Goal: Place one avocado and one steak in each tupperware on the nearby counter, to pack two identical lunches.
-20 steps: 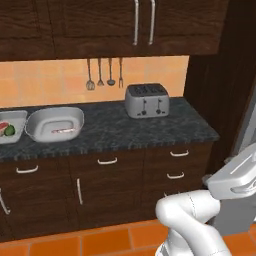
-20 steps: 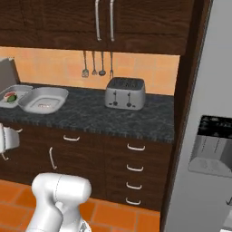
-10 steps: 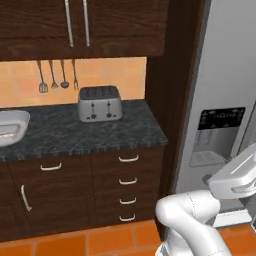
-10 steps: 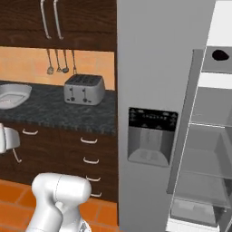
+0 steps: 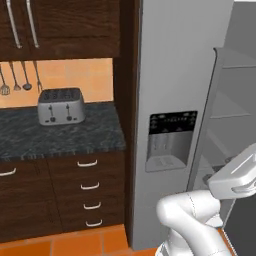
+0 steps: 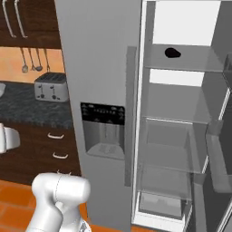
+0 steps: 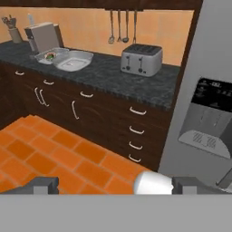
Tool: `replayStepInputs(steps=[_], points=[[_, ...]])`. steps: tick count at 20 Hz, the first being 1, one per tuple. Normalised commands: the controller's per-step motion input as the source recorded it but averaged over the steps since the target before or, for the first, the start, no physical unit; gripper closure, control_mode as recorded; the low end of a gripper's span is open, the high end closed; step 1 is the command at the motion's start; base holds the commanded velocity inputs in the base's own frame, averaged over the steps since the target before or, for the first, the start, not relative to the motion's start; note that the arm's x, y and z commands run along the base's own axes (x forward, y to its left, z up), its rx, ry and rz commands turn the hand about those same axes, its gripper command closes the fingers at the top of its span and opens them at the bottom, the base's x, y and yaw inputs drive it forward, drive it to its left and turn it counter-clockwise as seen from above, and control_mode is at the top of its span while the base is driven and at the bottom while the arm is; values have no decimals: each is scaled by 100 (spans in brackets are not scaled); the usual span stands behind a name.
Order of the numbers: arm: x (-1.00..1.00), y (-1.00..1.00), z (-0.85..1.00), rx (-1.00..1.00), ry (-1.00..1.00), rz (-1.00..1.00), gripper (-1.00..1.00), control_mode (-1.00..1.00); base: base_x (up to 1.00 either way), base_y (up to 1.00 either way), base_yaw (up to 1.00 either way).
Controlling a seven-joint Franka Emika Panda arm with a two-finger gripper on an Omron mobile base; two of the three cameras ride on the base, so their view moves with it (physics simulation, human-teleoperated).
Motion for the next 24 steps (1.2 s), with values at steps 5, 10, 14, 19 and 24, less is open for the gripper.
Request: replayStepInputs(steps=[5,10,14,19,24], points=[[0,0,0,0,0,0,-100,100,2,-70,-2],[0,0,0,0,0,0,-100,100,34,-40,0],[0,0,0,0,0,0,-100,100,44,-41,0],[0,0,0,0,0,0,-100,100,23,-44,0],[0,0,0,0,0,0,-100,100,26,-38,0]])
